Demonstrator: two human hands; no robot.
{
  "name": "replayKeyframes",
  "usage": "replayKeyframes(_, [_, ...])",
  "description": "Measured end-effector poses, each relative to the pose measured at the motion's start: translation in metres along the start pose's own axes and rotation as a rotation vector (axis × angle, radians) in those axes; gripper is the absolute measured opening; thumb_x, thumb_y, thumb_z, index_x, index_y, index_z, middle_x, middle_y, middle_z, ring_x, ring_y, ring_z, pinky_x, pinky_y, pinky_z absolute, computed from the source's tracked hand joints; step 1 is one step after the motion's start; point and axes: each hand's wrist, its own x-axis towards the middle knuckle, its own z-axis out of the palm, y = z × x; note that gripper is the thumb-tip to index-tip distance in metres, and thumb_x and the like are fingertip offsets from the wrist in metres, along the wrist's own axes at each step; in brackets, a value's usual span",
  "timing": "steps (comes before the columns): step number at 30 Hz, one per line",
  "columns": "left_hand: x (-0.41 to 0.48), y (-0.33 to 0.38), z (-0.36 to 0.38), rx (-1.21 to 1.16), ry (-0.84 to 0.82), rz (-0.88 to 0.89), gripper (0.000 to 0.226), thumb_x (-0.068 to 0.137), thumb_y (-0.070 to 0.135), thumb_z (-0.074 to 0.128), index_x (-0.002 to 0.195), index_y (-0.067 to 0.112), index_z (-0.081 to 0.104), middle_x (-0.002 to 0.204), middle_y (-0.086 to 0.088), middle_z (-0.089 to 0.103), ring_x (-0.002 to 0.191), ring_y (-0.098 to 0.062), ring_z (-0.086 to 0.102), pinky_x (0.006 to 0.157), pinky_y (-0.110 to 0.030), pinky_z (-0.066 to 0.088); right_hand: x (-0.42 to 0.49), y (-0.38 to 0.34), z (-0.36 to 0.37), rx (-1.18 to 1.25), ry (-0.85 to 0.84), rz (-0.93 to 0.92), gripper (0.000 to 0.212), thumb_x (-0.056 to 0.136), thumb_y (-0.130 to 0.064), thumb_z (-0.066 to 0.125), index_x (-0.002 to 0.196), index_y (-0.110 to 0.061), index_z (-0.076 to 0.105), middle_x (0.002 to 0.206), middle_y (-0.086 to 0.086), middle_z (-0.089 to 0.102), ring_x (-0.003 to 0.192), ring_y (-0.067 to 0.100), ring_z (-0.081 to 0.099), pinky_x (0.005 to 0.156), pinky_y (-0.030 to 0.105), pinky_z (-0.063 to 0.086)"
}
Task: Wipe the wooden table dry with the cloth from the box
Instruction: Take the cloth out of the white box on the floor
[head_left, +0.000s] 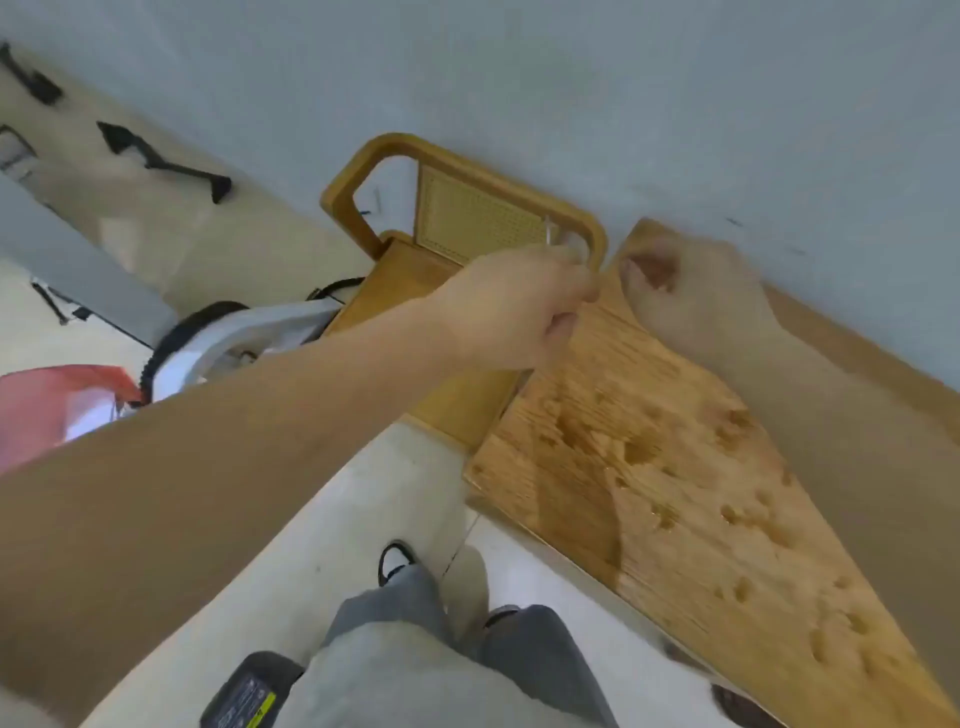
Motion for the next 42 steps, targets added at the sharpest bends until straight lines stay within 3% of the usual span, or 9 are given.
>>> replayKeyframes(9, [-0.152, -0.053, 0.009, -0.036, 0.245, -0.538, 0.029, 0.095, 0.018, 0.057, 0.121, 0.012, 0.07, 0.109, -0.008, 0.068, 0.092, -0.027, 0.064, 0.076, -0.043, 0.055, 0.046, -0.125, 0.107, 0.15, -0.282, -0.35, 0.022, 0.098, -0.032, 0.059, 0.11, -0.025, 0.076, 0.1, -0.007, 0.071, 0.101, 0.02, 0.067, 0.093, 0.042, 0.054])
replayKeyframes(14, [-0.25, -0.011, 0.025, -0.095, 0.416, -0.936, 0.027, 0.093, 0.018, 0.057, 0.114, 0.012, 0.073, 0.104, -0.004, 0.069, 0.091, -0.025, 0.068, 0.076, -0.046, 0.057, 0.017, -0.207, 0.143, 0.139, -0.512, -0.667, 0.022, 0.101, -0.032, 0.056, 0.112, -0.023, 0.074, 0.096, -0.003, 0.07, 0.096, 0.022, 0.066, 0.087, 0.04, 0.054])
replayKeyframes(18, [-0.323, 0.035, 0.03, -0.125, 0.499, -1.199, 0.023, 0.09, 0.018, 0.057, 0.104, 0.011, 0.074, 0.099, -0.001, 0.073, 0.082, -0.02, 0.064, 0.076, -0.045, 0.056, -0.024, -0.278, 0.162, 0.146, -0.703, -0.856, 0.022, 0.104, -0.031, 0.052, 0.116, -0.025, 0.07, 0.101, -0.002, 0.067, 0.091, 0.014, 0.058, 0.073, 0.021, 0.044])
replayKeyframes(21, [-0.386, 0.06, 0.04, -0.128, 0.556, -1.477, 0.023, 0.093, 0.022, 0.06, 0.112, 0.02, 0.072, 0.105, 0.005, 0.073, 0.079, -0.012, 0.054, 0.084, -0.042, 0.055, -0.064, -0.335, 0.186, 0.139, -0.8, -0.957, 0.033, 0.101, -0.036, 0.056, 0.131, -0.026, 0.065, 0.109, -0.009, 0.065, 0.096, 0.012, 0.061, 0.088, 0.03, 0.049])
replayKeyframes(26, [-0.5, 0.092, 0.042, -0.182, 0.643, -1.801, 0.027, 0.095, 0.025, 0.058, 0.12, 0.023, 0.069, 0.108, 0.006, 0.071, 0.088, -0.013, 0.056, 0.091, -0.04, 0.053, -0.142, -0.442, 0.227, 0.139, -0.977, -1.118, 0.038, 0.099, -0.037, 0.061, 0.135, -0.025, 0.063, 0.115, -0.008, 0.066, 0.103, 0.014, 0.062, 0.089, 0.03, 0.044])
replayKeyframes(31, [-0.588, 0.113, 0.027, -0.213, 0.807, -2.008, 0.027, 0.097, 0.024, 0.057, 0.121, 0.023, 0.068, 0.109, 0.005, 0.07, 0.091, -0.015, 0.057, 0.09, -0.037, 0.053, -0.209, -0.545, 0.26, 0.132, -1.092, -1.248, 0.035, 0.098, -0.039, 0.06, 0.129, -0.024, 0.068, 0.109, -0.011, 0.069, 0.086, -0.004, 0.06, 0.074, 0.017, 0.042])
replayKeyframes(34, [-0.625, 0.102, 0.011, -0.207, 0.865, -2.071, 0.028, 0.097, 0.025, 0.057, 0.123, 0.024, 0.067, 0.111, 0.005, 0.069, 0.092, -0.014, 0.056, 0.09, -0.037, 0.052, -0.225, -0.598, 0.277, 0.13, -1.15, -1.269, 0.026, 0.098, -0.038, 0.06, 0.12, -0.027, 0.069, 0.108, -0.009, 0.069, 0.087, -0.001, 0.06, 0.072, 0.012, 0.039])
replayKeyframes(37, [-0.657, 0.071, -0.008, -0.216, 0.943, -2.12, 0.03, 0.097, 0.024, 0.057, 0.126, 0.023, 0.065, 0.115, 0.005, 0.067, 0.094, -0.014, 0.056, 0.091, -0.035, 0.052, -0.228, -0.653, 0.294, 0.051, -1.176, -1.356, 0.009, 0.1, -0.037, 0.055, 0.102, -0.037, 0.064, 0.086, -0.017, 0.061, 0.077, 0.005, 0.057, 0.061, 0.011, 0.035])
replayKeyframes(42, [-0.707, -0.024, -0.036, -0.288, 1.07, -2.149, 0.036, 0.097, 0.025, 0.058, 0.133, 0.023, 0.061, 0.123, 0.003, 0.065, 0.108, -0.018, 0.061, 0.096, -0.038, 0.051, -0.197, -0.752, 0.345, -0.084, -1.096, -1.52, 0.022, 0.102, -0.037, 0.054, 0.112, -0.024, 0.068, 0.088, -0.022, 0.061, 0.077, -0.012, 0.051, 0.056, 0.005, 0.032])
